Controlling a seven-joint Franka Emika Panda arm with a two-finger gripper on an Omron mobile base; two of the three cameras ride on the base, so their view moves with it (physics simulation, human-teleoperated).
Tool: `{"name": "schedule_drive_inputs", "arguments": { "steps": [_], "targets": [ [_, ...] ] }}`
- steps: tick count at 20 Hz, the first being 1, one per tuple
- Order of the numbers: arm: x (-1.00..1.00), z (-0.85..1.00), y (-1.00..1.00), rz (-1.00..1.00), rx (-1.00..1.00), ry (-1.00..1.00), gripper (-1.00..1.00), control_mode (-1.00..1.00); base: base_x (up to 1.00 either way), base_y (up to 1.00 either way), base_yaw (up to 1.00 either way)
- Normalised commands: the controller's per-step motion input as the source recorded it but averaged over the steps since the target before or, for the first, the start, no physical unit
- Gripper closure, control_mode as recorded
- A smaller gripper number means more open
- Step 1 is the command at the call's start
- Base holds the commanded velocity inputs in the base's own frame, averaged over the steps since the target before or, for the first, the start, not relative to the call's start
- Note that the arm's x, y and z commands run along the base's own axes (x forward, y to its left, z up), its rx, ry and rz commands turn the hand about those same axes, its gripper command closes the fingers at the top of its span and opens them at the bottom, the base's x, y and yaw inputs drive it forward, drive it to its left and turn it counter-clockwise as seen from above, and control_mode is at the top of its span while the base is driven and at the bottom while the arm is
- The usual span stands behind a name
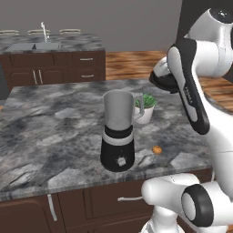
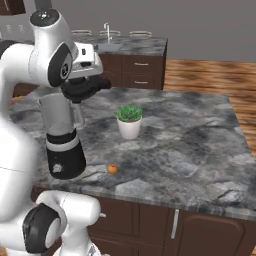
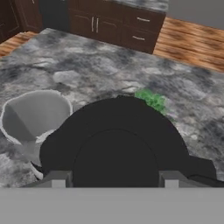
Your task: Open the blender lid, put the tangerine in the blender, close the lid, and start the blender.
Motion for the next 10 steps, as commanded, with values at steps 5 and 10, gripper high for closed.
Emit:
{"name": "schedule_drive_inputs", "arguments": {
  "steps": [5, 10],
  "targets": [
    [-0.02, -0.38, -1.00, -0.07, 0.00, 0.01, 1.00, -1.00, 0.00, 0.00, 0.00],
    [0.01, -0.61, -1.00, -0.06, 0.00, 0.10, 1.00, -1.00, 0.00, 0.00, 0.00]
  ]
}}
